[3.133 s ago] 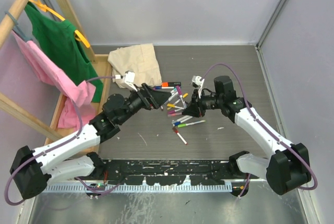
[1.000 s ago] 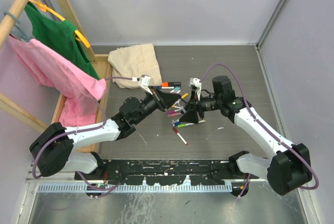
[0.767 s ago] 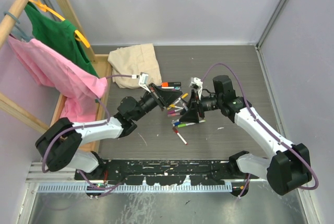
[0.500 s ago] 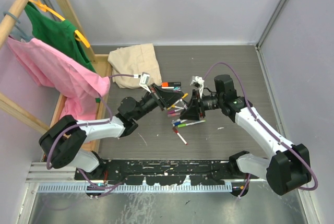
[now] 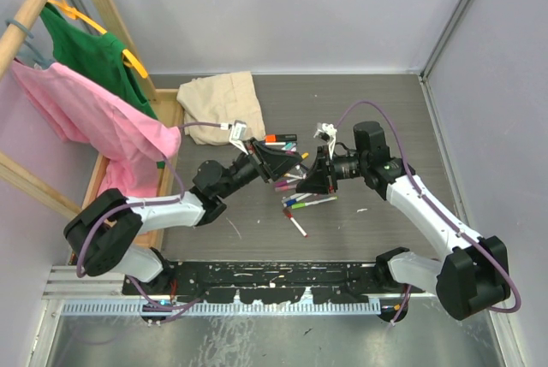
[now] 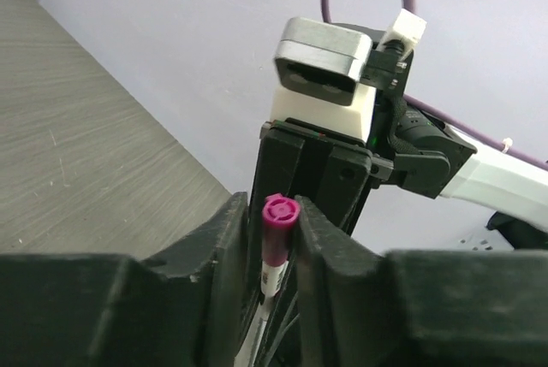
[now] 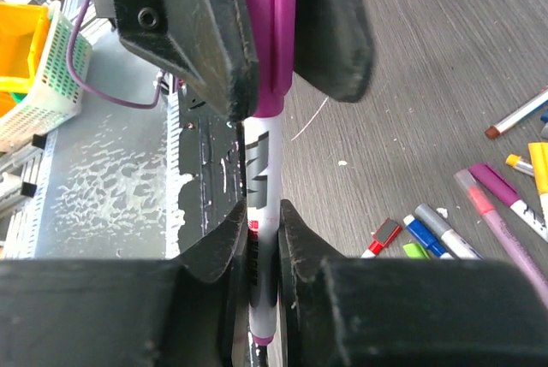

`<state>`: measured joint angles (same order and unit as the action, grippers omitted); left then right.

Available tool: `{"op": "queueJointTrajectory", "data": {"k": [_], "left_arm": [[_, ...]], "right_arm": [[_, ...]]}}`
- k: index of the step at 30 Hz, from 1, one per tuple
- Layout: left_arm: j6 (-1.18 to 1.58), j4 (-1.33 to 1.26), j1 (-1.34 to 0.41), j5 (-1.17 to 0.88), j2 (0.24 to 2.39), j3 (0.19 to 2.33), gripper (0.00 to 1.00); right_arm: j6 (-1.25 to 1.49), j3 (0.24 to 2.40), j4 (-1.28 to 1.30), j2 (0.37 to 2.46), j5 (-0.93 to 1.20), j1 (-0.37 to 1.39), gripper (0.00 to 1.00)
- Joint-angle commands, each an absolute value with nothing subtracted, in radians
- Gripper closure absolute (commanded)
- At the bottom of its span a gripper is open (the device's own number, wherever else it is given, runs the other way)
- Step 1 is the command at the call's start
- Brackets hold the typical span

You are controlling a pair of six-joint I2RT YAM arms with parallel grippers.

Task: Open the pen caps
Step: Open the pen cap from the pen.

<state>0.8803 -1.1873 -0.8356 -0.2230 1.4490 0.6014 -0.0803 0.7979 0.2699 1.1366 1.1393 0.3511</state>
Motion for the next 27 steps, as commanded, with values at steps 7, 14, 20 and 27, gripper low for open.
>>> {"op": "queueJointTrajectory", "data": {"k": [7, 14, 20, 27], "left_arm": [[0.932, -1.106, -0.833, -0.093, 1.336, 0.553, 0.35], [0.948, -1.045, -0.851, -0.061, 1.311, 0.572, 0.34], [0.954, -1.031, -0.862, -0.062, 1.338, 0.604, 0.42], [0.957, -1.030, -0.862, -0.060, 1.363, 0.627, 0.55]], "right_arm": [[-0.123, 0.832, 0.249, 1.099, 1.087, 0.349, 1.00], [-0.128, 0.825, 0.244, 1.101, 1.063, 0.350, 1.00], [-0.129, 0.820, 0.242, 1.103, 1.056, 0.350, 1.00], [-0.133, 0.818, 0.242, 1.109, 1.044, 0.357, 1.00]]}}
